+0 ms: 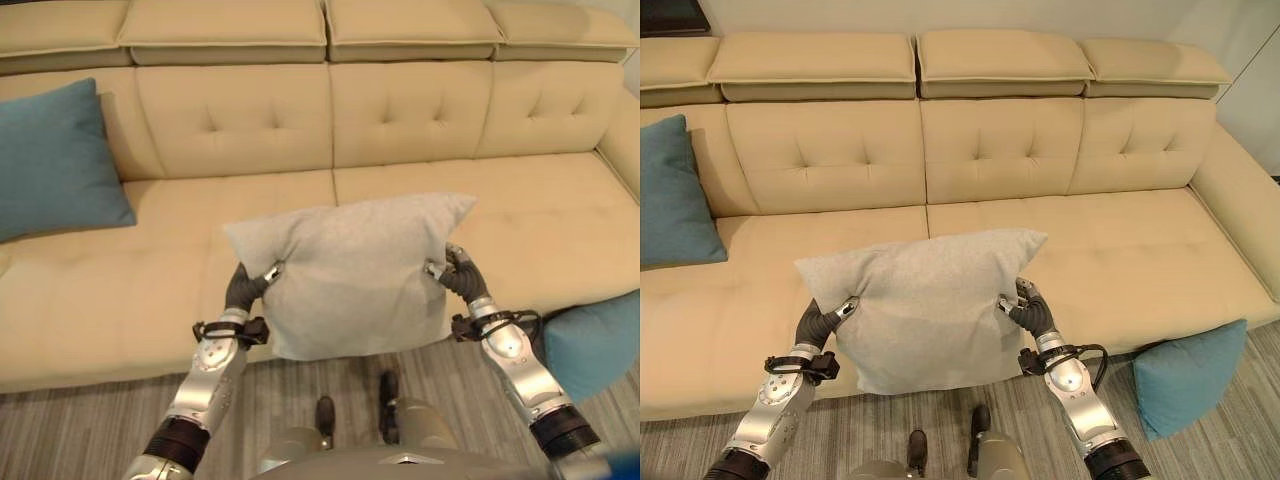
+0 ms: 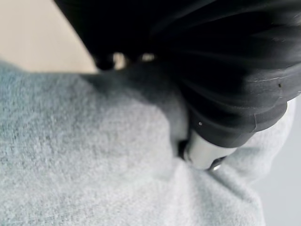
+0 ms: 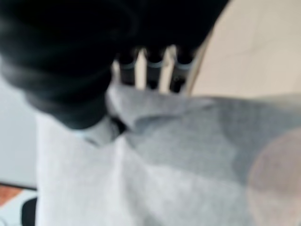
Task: Pick up all the scattered cushions and arrange them neatly on the sofa.
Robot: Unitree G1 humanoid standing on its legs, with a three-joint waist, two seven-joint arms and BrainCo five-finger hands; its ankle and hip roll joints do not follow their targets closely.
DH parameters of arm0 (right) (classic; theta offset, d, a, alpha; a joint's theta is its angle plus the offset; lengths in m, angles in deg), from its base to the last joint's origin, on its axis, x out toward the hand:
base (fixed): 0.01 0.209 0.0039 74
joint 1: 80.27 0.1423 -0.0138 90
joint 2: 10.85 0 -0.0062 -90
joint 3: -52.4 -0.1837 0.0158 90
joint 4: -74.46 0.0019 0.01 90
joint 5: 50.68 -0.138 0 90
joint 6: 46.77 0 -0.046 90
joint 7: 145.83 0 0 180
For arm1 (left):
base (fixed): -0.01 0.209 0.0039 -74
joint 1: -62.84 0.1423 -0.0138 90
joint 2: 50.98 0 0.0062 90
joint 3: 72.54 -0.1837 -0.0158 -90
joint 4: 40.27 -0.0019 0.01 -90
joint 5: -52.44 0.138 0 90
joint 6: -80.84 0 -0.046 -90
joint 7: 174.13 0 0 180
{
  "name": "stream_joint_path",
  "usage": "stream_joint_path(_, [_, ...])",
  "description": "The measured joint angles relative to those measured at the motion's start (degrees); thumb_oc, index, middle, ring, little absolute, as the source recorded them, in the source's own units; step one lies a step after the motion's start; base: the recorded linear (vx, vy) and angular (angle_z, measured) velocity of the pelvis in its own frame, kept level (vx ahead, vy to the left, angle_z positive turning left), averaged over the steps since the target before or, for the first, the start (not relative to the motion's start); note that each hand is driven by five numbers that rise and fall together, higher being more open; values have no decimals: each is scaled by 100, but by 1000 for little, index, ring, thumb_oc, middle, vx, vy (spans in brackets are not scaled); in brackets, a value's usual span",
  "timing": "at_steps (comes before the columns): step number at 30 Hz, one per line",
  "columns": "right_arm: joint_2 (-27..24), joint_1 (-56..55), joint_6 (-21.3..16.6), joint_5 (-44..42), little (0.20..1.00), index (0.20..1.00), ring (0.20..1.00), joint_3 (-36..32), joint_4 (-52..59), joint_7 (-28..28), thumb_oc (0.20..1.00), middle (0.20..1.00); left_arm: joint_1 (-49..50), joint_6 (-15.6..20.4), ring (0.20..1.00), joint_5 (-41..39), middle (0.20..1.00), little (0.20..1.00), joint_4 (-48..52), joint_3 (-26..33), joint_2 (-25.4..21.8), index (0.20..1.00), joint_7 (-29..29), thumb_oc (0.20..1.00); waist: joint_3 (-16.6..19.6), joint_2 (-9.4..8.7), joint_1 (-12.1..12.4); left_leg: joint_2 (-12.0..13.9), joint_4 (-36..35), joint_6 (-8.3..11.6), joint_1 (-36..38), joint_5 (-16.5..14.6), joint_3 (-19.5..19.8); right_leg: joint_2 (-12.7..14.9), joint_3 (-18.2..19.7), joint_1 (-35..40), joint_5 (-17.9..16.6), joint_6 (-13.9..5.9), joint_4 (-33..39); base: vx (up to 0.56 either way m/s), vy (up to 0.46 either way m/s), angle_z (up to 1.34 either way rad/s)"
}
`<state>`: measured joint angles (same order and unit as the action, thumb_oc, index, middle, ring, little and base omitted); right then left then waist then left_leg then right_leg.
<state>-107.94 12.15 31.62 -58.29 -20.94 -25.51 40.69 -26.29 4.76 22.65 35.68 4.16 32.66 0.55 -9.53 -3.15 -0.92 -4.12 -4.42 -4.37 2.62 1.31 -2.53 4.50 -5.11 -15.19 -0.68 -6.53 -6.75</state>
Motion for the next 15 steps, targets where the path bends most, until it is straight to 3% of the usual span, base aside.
stream_joint_path(1, [5, -11, 0, 1, 200, 200, 200, 0, -20, -1, 200, 200, 21, 0, 200, -1, 200, 200, 0, 0, -19, 200, 0, 200, 21, -90, -26, -49, -44, 48, 78, -62, 59, -3, 112, 66, -195, -21, 219, 320, -169, 43])
stream_joint_path(2, [15, -40, 2, 3, 200, 200, 200, 0, -84, -9, 200, 200, 106, -1, 200, 1, 200, 200, 0, -4, -11, 200, 0, 200, 41, -220, -63, -109, -45, 132, 266, -192, 195, -57, 377, 322, -625, 128, 414, 204, -115, 36])
stream_joint_path(4, [0, -51, 9, 2, 200, 200, 200, -40, -114, -6, 200, 200, 213, -2, 200, 8, 200, 200, 4, -4, 126, 200, 4, 200, 85, -114, -79, 104, 29, 301, 312, -349, 302, -248, 258, 620, -694, 322, 737, 234, -197, 27])
stream_joint_path(6, [-35, -25, 8, -8, 200, 200, 200, -110, -93, -4, 200, 200, 192, -5, 200, 1, 200, 200, 4, -18, 190, 200, 18, 200, 86, -142, -157, 317, 505, 564, 97, -573, 462, -438, 63, 875, -688, 483, 1048, 185, -261, 53])
stream_joint_path(7, [-37, -37, 8, -23, 200, 200, 200, -164, -88, 11, 200, 200, 99, -9, 200, -5, 200, 200, -1, -75, 175, 200, 35, 200, 75, -357, -181, 252, 1758, 823, -513, -742, 483, -380, -118, 975, -631, 618, 1129, 75, -115, 63])
stream_joint_path(9, [-61, 13, 5, -48, 200, 200, 200, -221, -38, 33, 200, 200, 54, -8, 200, -20, 200, 200, -1, -138, 208, 200, 32, 200, 66, -395, -86, 249, 3027, 873, -1171, -867, 564, -408, -131, 1022, -573, 864, 1127, 76, -37, 21])
stream_joint_path(10, [-41, 10, 3, -83, 200, 200, 200, -241, -33, 52, 200, 200, 59, -8, 200, -34, 200, 200, -1, -148, 210, 200, 28, 200, 62, -362, -41, 280, 3156, 829, -1223, -934, 639, -448, -142, 1085, -546, 895, 1155, 111, 13, -2])
stream_joint_path(13, [-78, 13, -2, -125, 200, 200, 200, -251, -27, 46, 200, 200, 19, -9, 200, -41, 200, 200, 0, -148, 197, 200, 28, 200, 36, -342, -37, 392, 2520, 803, -1159, -952, 622, -488, -150, 1143, -484, 941, 1190, 123, 50, 2])
stream_joint_path(15, [-80, 9, -1, -126, 200, 200, 200, -259, -26, 64, 200, 200, -48, -8, 200, -38, 200, 200, 3, -155, 198, 200, 24, 200, 8, -363, -108, 540, 1632, 829, -1146, -875, 615, -499, -156, 1150, -433, 900, 1191, 133, 125, 5])
